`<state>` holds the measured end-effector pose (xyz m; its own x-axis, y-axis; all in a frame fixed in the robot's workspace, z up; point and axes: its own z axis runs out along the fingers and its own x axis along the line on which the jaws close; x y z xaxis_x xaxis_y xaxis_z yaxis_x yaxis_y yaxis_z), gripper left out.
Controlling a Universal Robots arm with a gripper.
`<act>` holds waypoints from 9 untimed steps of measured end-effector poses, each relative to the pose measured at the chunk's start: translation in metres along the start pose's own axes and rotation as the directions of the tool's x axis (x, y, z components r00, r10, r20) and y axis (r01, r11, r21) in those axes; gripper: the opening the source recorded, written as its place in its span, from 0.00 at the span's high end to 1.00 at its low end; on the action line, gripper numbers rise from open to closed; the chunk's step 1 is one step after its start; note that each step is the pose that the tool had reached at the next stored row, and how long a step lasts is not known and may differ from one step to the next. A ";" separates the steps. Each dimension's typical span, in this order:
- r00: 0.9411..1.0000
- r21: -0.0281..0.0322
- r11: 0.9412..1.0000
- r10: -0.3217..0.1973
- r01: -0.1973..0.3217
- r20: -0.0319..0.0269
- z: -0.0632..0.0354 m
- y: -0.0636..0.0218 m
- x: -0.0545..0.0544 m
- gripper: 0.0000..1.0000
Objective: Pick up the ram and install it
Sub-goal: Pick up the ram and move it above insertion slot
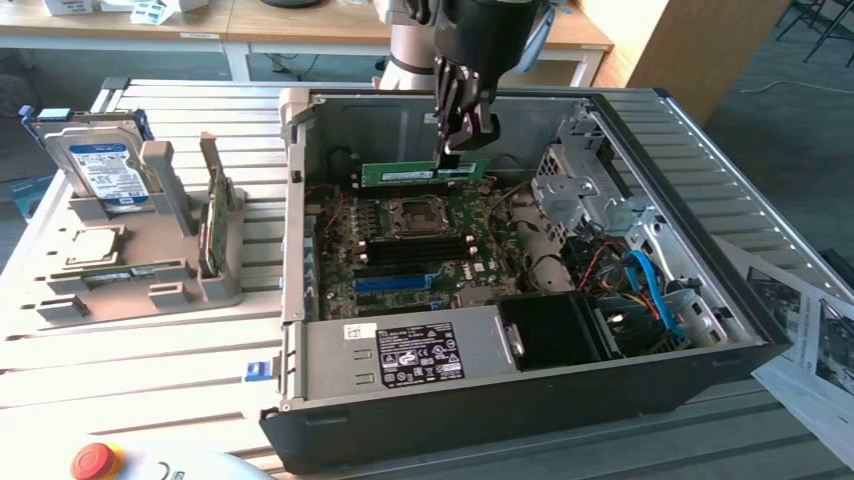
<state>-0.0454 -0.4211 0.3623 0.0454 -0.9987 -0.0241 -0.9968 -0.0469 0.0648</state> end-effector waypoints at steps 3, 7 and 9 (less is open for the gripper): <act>1.000 0.000 1.000 0.000 0.000 0.000 0.0042 -0.0003 0.000 0.88; 1.000 0.000 1.000 0.000 0.000 0.000 0.0092 -0.0006 0.000 0.88; 1.000 0.000 1.000 0.000 0.000 0.000 0.0111 -0.0007 0.000 0.88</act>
<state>-0.0454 -0.4211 0.3511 0.0453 -0.9987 -0.0240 -0.9968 -0.0468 0.0648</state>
